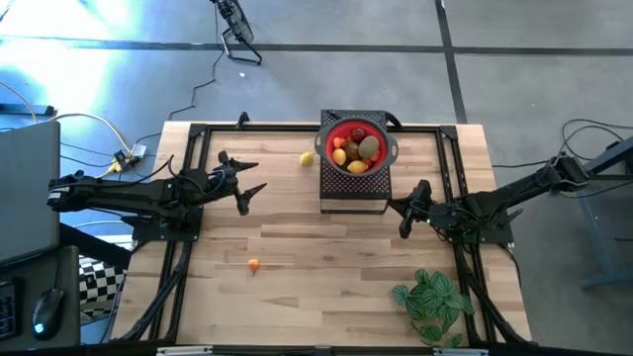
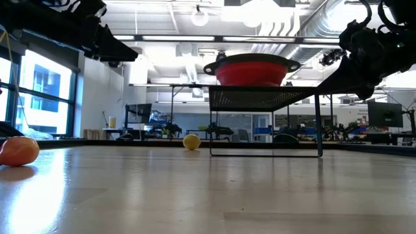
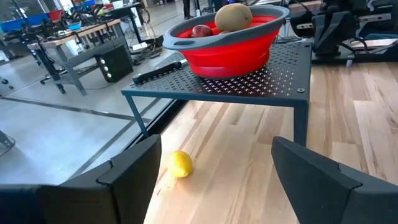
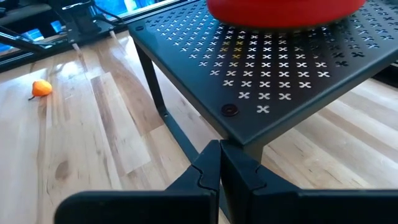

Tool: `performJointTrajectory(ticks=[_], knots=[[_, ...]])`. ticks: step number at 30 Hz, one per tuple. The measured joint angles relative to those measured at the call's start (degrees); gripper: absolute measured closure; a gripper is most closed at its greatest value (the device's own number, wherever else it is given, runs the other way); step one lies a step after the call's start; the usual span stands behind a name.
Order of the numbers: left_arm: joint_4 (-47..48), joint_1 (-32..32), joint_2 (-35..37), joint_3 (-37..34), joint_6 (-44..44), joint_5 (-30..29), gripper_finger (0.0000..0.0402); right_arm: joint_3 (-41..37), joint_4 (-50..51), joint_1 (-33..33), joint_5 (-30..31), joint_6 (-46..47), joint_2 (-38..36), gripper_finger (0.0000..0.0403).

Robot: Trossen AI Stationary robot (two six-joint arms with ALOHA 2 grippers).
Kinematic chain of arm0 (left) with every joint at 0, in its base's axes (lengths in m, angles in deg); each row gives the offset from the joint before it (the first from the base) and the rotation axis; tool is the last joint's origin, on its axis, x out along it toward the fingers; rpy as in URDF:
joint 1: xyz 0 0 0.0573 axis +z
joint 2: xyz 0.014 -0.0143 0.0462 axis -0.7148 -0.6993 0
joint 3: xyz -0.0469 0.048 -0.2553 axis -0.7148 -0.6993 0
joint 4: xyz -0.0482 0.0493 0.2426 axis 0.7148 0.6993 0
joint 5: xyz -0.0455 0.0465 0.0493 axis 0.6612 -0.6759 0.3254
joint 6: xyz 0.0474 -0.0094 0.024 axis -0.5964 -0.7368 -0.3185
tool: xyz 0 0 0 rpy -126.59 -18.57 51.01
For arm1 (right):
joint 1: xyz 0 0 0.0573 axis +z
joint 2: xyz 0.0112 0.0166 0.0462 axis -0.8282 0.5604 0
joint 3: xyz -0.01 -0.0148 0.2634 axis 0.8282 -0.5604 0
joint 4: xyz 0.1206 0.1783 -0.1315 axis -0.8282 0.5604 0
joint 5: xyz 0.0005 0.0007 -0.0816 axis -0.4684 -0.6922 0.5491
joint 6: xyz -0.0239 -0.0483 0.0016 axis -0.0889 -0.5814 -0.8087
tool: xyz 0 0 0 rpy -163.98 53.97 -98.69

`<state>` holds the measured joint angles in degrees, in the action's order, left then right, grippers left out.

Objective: Pick & Place Fruit
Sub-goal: Put the yellow lemon into the red strainer bowl on the shelf

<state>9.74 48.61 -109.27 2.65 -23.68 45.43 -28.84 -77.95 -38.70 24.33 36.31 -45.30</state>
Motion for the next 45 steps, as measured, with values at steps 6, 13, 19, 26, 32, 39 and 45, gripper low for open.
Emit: performJointTrajectory(ticks=[6, 13, 19, 26, 32, 39, 45], knots=[[0.0, 0.0, 0.0, 0.0, 0.0, 0.0, 0.0103, 0.0, 0.0, 0.0, 0.0, 0.0, 0.0, 0.0401], [0.0, 0.0, 0.0, 0.0, 0.0, 0.0, 0.0103, 0.0, 0.0, 0.0, 0.0, 0.0, 0.0, 0.0401], [0.0, 0.0, 0.0, 0.0, 0.0, 0.0, 0.0103, 0.0, 0.0, 0.0, 0.1, 0.0, 0.0, 0.0401], [0.0, 0.0, 0.0, 0.0, 0.0, 0.0, 0.0103, 0.0, 0.0, 0.0, 0.1, 0.0, 0.0, 0.0401], [0.0, 0.0, 0.0, 0.0, 0.0, 0.0, 0.0103, 0.0, 0.0, 0.0, 0.1, 0.2, 0.0, 0.0401], [0.0, 0.0, 0.0, 0.0, 1.1, 0.0, 0.0103, 0.0, 0.0, 0.0, 0.1, 0.4, 0.0, 0.0401], [0.0, 0.0, 0.0, 0.0, 10.5, 0.0, 0.0103, 0.0, 0.0, 0.0, 0.1, 0.4, 0.0, 0.0401]])
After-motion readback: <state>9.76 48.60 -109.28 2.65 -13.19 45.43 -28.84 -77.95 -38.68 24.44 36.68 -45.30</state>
